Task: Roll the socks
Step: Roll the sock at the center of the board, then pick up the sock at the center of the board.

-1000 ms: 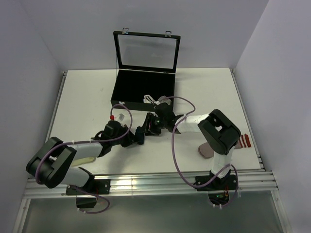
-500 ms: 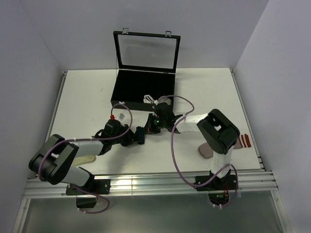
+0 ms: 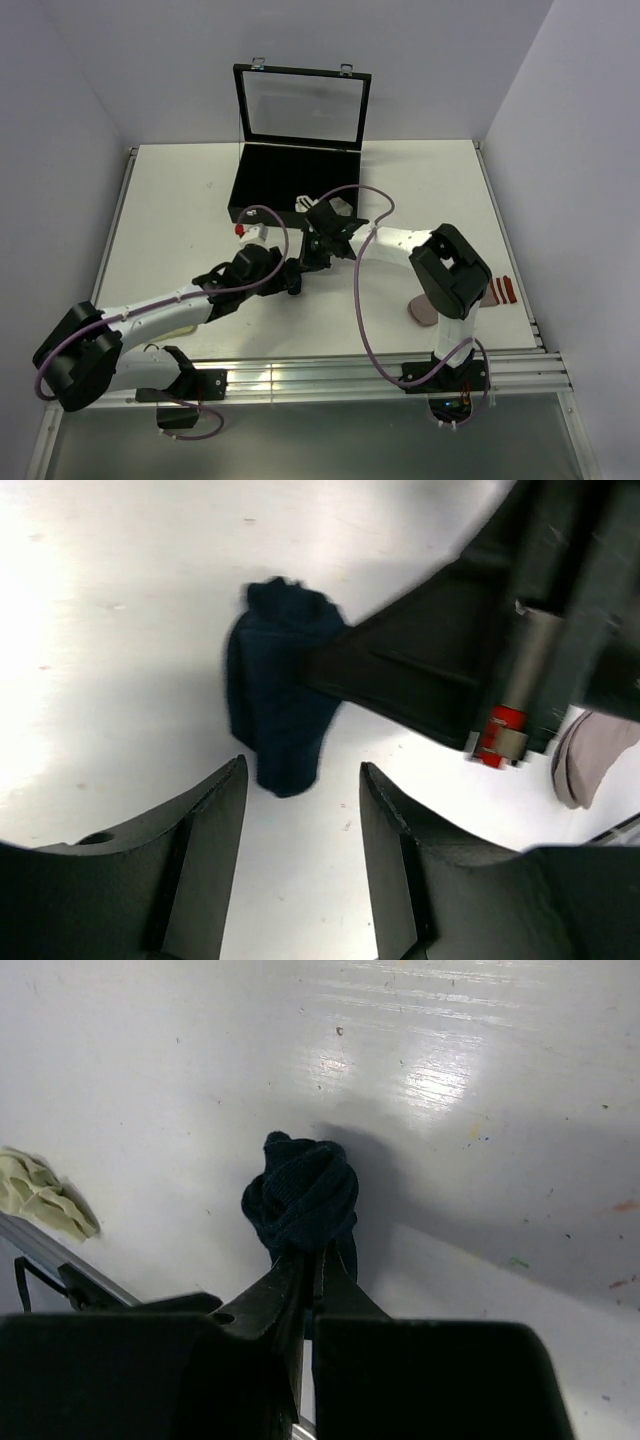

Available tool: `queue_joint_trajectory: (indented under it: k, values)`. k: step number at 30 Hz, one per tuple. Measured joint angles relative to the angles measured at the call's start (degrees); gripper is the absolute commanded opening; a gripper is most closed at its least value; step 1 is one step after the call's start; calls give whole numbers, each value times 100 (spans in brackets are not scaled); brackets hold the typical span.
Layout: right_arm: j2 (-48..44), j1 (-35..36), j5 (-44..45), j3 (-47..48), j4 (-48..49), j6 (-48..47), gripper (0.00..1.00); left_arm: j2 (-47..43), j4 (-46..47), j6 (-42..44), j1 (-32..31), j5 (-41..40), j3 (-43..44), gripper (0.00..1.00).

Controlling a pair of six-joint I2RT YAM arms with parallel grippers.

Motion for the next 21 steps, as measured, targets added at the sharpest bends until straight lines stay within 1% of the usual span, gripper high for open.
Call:
queue_joint_trajectory:
  k: [2, 5, 9, 13, 21]
  values:
    - [2, 42, 122, 177, -293, 0, 0, 157, -144, 85, -291, -304, 249, 53]
    - [17, 101, 295, 400, -678, 4, 0, 549, -254, 184, -551, -688, 564, 52]
    - [138, 164, 413, 619, -1023, 11, 0, 994, -310, 302, -826, -1099, 730, 52]
    - [278, 186, 479, 656, -1211, 33, 1, 1283, -365, 415, -957, -1296, 820, 52]
    - [387, 129, 592, 713, -1320, 94, 4, 1707, -387, 501, -984, -1445, 997, 51]
